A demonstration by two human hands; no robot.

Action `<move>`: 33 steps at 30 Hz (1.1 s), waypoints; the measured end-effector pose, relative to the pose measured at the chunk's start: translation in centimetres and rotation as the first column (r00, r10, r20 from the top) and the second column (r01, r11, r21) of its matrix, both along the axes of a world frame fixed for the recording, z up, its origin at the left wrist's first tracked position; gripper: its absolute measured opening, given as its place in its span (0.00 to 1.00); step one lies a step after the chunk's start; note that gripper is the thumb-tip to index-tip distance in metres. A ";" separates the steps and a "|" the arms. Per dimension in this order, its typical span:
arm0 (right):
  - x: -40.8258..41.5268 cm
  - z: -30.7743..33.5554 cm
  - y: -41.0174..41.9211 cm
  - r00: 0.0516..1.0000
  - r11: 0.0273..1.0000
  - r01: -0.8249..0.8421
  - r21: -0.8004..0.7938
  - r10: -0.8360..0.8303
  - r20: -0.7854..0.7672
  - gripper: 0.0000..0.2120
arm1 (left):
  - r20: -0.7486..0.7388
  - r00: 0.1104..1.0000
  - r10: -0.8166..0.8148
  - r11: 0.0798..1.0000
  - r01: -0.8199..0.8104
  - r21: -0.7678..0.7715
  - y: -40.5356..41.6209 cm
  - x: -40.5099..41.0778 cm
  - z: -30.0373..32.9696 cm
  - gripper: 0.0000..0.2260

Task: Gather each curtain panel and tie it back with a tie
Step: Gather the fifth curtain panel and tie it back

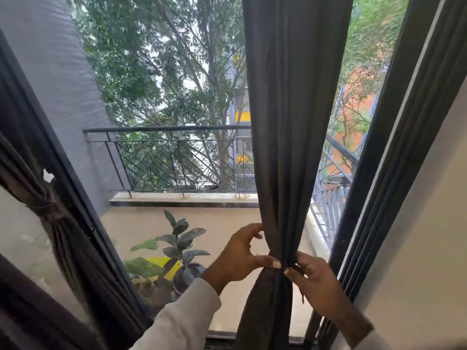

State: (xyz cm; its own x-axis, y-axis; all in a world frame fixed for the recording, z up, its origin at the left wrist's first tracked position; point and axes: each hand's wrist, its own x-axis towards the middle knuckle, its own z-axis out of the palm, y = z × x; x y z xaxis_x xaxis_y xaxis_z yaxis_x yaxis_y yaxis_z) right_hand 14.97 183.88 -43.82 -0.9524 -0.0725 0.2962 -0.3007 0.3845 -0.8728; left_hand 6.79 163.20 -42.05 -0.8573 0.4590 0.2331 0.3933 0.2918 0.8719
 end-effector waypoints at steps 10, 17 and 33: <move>0.3 -0.8 -1.2 0.921 0.928 0.372 -0.020 -0.371 -0.121 0.18 | -0.050 0.996 0.068 0.998 -0.067 0.021 0.6 0.1 -1.0 0.17; 1.4 -0.8 -0.6 0.973 0.985 0.169 -0.018 -0.170 -0.155 0.11 | -0.081 0.958 0.277 0.961 -0.274 0.040 0.7 0.5 -1.1 0.18; 0.9 -0.4 -0.2 0.987 0.991 0.106 -0.078 -0.115 -0.110 0.22 | -0.530 0.838 -0.134 0.966 -0.009 -0.258 -1.2 1.6 -1.7 0.07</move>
